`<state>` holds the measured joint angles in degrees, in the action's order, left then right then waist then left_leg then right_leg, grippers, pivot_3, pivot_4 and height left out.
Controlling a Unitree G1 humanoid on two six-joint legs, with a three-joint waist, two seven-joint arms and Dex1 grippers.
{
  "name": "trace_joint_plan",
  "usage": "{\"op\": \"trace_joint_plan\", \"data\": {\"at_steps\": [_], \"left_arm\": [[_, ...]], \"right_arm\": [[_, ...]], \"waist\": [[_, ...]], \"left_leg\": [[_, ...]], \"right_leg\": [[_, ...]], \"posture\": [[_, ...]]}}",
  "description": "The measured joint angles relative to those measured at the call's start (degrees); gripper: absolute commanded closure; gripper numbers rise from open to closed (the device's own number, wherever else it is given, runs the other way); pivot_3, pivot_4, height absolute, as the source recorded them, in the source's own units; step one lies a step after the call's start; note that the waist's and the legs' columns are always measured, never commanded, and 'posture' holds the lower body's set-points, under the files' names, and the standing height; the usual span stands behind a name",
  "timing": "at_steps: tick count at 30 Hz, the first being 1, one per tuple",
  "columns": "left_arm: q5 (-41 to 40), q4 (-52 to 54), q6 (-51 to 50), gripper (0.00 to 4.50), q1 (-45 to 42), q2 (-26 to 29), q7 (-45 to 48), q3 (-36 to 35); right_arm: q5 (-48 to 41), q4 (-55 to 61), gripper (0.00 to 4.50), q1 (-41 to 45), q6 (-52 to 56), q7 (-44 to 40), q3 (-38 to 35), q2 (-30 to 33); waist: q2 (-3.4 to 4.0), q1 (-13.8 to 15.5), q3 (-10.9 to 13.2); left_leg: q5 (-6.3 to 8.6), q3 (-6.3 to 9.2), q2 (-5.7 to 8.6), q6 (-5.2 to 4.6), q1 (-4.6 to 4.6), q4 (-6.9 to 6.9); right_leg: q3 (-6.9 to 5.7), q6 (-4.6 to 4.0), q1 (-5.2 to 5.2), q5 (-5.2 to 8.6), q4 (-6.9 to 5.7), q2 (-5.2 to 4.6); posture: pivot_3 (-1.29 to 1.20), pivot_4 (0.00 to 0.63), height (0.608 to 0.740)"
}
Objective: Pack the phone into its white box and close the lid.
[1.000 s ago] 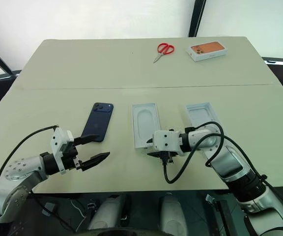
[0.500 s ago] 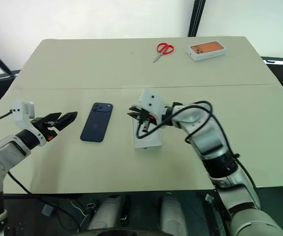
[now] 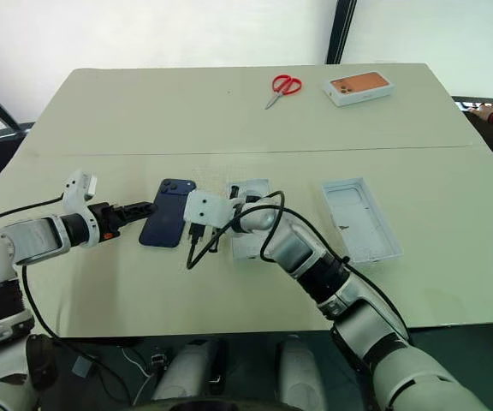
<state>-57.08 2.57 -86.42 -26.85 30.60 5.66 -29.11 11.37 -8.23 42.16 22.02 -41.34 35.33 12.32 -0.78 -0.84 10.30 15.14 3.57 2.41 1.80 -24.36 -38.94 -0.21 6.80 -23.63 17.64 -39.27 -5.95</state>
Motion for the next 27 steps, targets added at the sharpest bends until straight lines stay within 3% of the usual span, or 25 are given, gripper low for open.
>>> {"op": "trace_joint_plan", "data": {"at_steps": [27], "left_arm": [[-5.2, 2.6, -4.3, 0.0, 1.2, -9.3, -1.7, -4.4]], "right_arm": [[4.5, -5.6, 4.47, 0.7, -3.7, 0.1, 0.1, -4.0]], "waist": [[-0.01, 0.0, -0.1]], "left_leg": [[0.01, 0.01, 0.02, 0.03, 0.07, 0.02]], "right_leg": [[0.01, 0.0, 0.06, 0.0, 0.02, -0.02]], "posture": [[0.0, 0.15, 0.697]]}}
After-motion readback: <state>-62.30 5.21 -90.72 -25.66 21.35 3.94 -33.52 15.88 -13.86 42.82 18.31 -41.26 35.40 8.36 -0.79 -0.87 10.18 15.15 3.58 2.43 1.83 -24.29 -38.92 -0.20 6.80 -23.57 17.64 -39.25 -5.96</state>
